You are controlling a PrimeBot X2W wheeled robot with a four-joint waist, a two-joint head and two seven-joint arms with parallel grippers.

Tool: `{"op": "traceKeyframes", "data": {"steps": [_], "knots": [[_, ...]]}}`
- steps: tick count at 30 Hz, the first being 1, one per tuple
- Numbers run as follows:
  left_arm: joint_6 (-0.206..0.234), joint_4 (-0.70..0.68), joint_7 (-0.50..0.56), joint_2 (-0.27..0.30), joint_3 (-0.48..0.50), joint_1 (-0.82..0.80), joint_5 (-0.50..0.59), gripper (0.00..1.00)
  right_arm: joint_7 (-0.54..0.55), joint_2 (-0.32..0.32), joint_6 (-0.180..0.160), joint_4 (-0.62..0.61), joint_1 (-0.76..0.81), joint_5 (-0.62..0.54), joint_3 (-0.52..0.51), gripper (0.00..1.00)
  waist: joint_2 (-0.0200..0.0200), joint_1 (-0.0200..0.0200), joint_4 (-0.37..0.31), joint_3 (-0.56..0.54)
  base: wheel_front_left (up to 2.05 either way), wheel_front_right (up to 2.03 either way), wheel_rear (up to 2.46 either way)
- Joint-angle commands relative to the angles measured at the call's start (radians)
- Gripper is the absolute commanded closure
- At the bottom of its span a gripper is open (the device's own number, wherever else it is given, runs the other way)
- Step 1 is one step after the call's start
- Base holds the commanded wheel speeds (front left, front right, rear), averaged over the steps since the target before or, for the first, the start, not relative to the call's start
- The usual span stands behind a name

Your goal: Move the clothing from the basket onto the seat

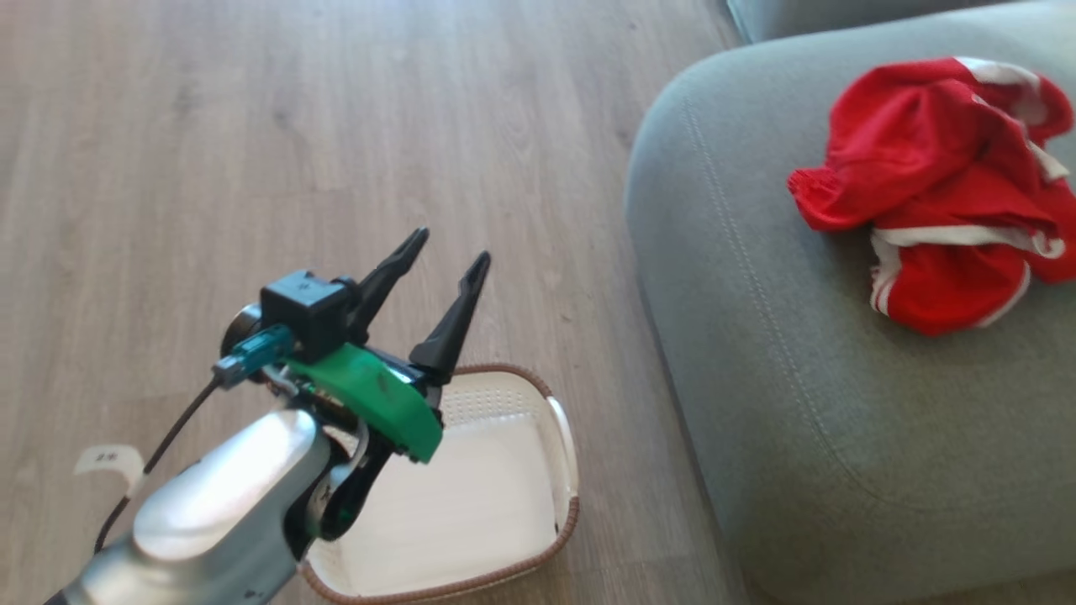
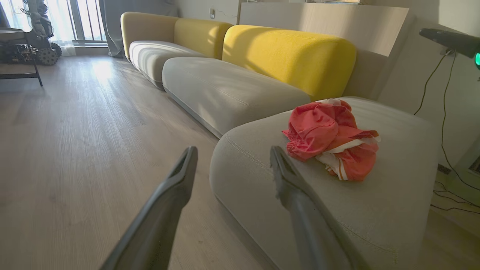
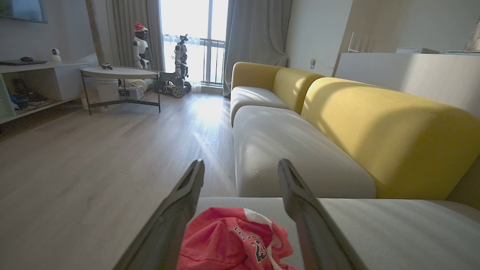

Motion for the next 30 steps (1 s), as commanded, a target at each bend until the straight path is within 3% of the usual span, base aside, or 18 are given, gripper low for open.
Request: {"op": "traceKeyframes", "data": {"steps": [1,12,19,30], "knots": [[0.013,-0.027,-0.011,0.041,0.058,-0.027,-0.003,0.00,-0.014,-0.008,0.000,-0.044,0.029,-0.014,-0.019,0.00,-0.0001,0.0001,0.020,-0.016,0.00,0.00,0.00],[0.067,-0.051,-0.017,0.063,0.174,0.094,-0.007,0.00,-0.094,0.229,0.000,-0.270,0.324,-0.186,-0.226,0.00,-0.0001,0.0001,0.093,-0.057,0.00,0.00,0.00],[0.090,-0.070,-0.017,0.053,0.272,0.179,0.043,0.00,-0.093,0.369,0.000,-0.388,0.470,-0.269,-0.252,0.00,-0.0001,0.0001,0.138,-0.068,0.00,0.00,0.00],[0.082,-0.067,-0.017,0.003,0.436,0.337,0.141,0.00,-0.142,0.493,0.000,-0.453,0.609,-0.311,-0.266,0.00,-0.0001,0.0001,0.171,-0.081,0.00,0.00,0.00]]}}
